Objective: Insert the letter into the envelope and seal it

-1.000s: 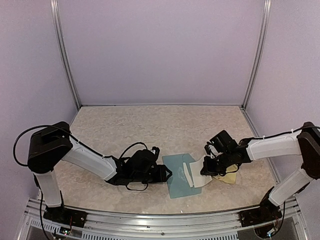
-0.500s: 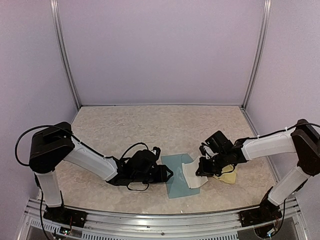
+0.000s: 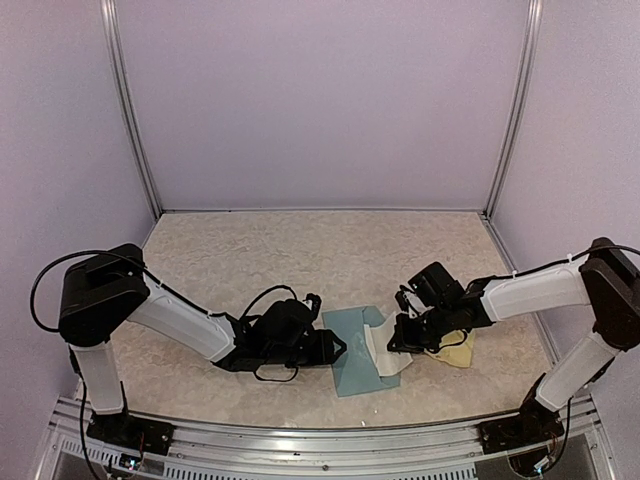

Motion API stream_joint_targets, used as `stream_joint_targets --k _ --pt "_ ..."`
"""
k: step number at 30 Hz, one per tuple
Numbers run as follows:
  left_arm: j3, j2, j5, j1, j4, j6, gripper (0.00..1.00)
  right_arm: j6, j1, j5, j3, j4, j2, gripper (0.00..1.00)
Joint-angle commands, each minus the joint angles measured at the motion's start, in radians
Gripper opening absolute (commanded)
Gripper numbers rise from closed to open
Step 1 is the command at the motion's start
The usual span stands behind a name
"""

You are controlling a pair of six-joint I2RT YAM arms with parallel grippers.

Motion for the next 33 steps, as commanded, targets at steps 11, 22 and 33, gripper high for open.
stream_joint_targets --k 11,22,33 --pt "-0.016 0.03 0.015 -0.004 -0.055 -0.018 0.46 0.001 0.016 0.172 0.054 -0.114 -0.187 0.0" --pt "-0.012 0.034 0.021 -0.004 -0.052 -0.02 0.45 -0.042 0.048 0.097 0.009 0.012 -0.154 0.0" --pt "-0.011 0.036 0.022 -0.004 -0.055 -0.022 0.45 -0.071 0.057 0.12 -0.01 0.023 -0.122 0.0"
